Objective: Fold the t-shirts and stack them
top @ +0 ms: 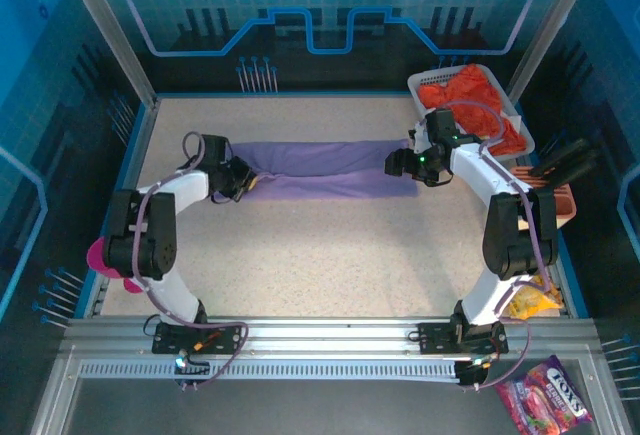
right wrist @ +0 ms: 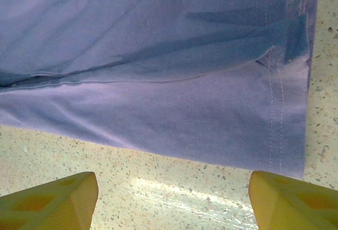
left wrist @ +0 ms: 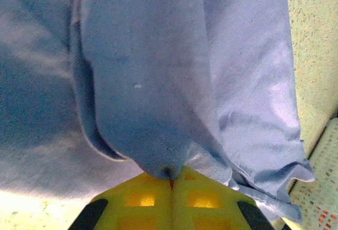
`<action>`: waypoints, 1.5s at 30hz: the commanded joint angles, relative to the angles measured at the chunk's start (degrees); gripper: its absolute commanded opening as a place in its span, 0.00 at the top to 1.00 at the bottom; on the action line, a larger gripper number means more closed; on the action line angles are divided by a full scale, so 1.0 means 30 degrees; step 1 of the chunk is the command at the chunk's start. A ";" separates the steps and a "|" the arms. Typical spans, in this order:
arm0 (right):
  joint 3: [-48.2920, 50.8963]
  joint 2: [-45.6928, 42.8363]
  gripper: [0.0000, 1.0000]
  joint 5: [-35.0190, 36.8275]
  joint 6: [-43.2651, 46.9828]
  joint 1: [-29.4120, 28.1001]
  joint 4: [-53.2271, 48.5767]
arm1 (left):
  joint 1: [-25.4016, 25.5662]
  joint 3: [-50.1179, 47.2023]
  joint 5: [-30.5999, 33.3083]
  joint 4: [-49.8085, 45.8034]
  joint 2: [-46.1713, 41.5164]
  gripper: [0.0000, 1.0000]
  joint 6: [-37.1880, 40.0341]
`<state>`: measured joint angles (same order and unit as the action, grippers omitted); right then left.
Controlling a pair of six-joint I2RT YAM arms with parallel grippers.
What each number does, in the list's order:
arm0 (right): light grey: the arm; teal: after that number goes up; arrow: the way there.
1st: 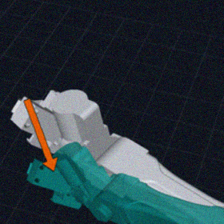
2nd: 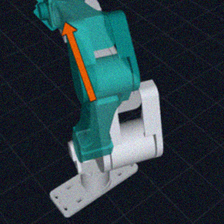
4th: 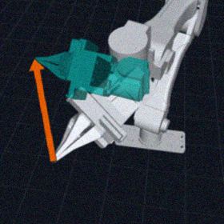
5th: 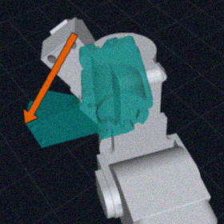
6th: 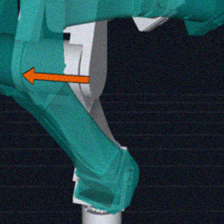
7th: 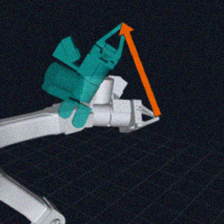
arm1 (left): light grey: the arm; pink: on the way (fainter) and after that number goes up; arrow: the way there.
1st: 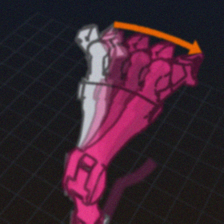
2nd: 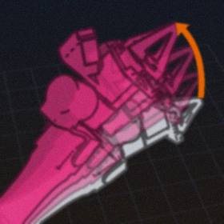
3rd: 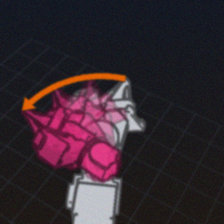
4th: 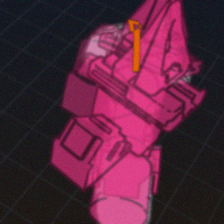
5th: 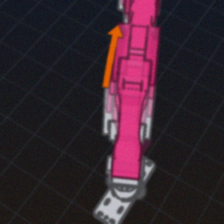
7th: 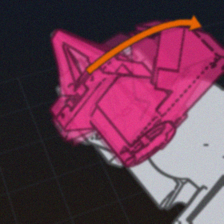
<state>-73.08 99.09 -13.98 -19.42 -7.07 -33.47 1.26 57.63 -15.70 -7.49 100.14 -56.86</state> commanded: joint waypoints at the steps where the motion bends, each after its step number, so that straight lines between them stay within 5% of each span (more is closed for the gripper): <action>1: -0.0118 -0.0346 0.24 -0.0202 0.0233 0.0065 -0.0389 | -0.0009 0.2114 0.0492 -0.2415 0.0880 1.00 0.2232; 20: -0.0424 0.0047 0.24 -0.0307 0.0340 0.0069 -0.0623 | 0.1033 1.0923 0.2263 -0.9092 0.5578 1.00 0.8081; 34: -0.0480 0.0367 0.24 -0.0453 0.0426 0.0070 -0.0678 | 0.2238 1.5473 0.5940 -1.2486 0.8196 0.96 1.1151; 38: -0.0484 0.0347 0.24 -0.0439 0.0460 0.0035 -0.0758 | 0.2423 1.6921 0.6951 -1.3516 0.9256 0.81 1.1651; 41: -0.0470 0.0277 0.24 -0.0319 0.0497 0.0013 -0.0824 | 0.2423 1.7002 0.7285 -1.3406 0.9228 0.52 1.2040; 45: -0.0597 0.0280 0.24 -0.0322 0.0535 -0.0143 -0.0941 | 0.2423 1.6807 0.7434 -1.3078 0.8311 0.41 1.2846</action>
<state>-73.19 99.63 -14.06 -18.96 -7.09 -34.74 8.43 106.69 4.56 -45.21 127.13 -21.23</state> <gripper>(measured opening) 0.759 0.580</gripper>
